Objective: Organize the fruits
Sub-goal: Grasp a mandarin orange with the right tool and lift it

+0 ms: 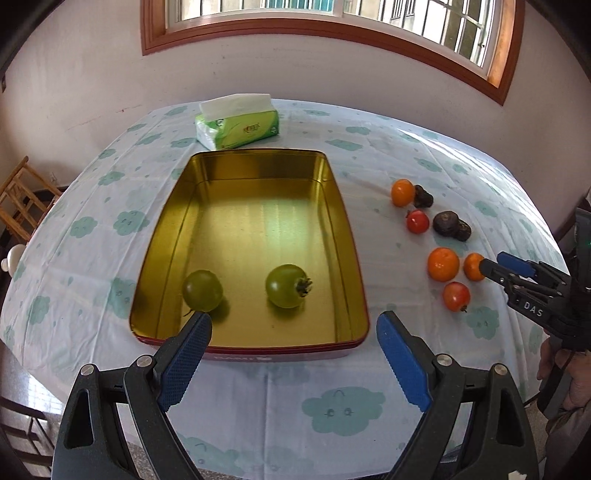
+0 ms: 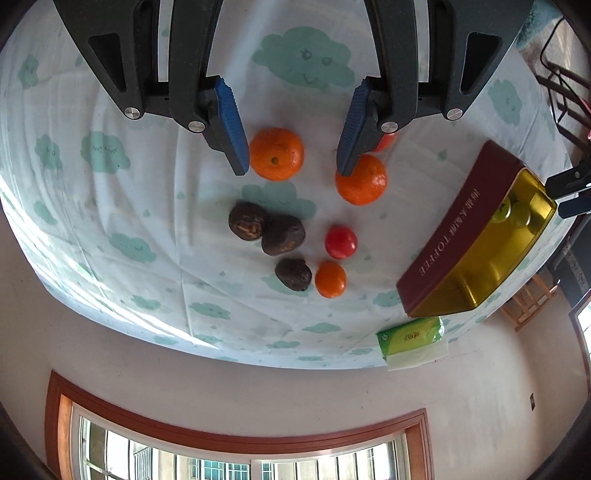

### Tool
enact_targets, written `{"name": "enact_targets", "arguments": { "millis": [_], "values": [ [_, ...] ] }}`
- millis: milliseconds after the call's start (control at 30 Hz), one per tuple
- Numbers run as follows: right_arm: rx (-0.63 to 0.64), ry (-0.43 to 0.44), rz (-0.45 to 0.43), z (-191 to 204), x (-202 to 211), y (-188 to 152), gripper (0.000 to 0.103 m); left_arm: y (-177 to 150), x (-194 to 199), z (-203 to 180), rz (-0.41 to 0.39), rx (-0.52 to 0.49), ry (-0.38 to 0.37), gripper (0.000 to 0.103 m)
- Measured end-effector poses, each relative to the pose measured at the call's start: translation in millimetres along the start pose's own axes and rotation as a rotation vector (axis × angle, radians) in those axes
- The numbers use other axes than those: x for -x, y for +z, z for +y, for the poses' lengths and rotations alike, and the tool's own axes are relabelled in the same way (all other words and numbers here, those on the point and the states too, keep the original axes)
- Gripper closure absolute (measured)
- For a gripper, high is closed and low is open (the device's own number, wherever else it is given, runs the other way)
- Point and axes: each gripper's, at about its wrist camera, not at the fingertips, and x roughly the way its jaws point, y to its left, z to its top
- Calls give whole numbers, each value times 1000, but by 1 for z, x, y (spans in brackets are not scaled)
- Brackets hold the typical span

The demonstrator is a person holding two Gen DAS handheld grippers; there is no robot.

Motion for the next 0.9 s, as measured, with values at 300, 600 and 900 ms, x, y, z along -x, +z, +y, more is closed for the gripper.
{"name": "enact_targets", "arguments": {
  "millis": [300,600,900],
  "values": [
    [-15,-1,24,-8,-23,-10,52,-2,-7,-39,23,-83,-30,14],
    [7,-9,20,-7,-34,-10,58,-6,-20,-72,50,-130,-59,14],
    [11,-53,-6,-16,-27,-16,64,-6,-33,-105,59,-168,-71,14]
  ]
}}
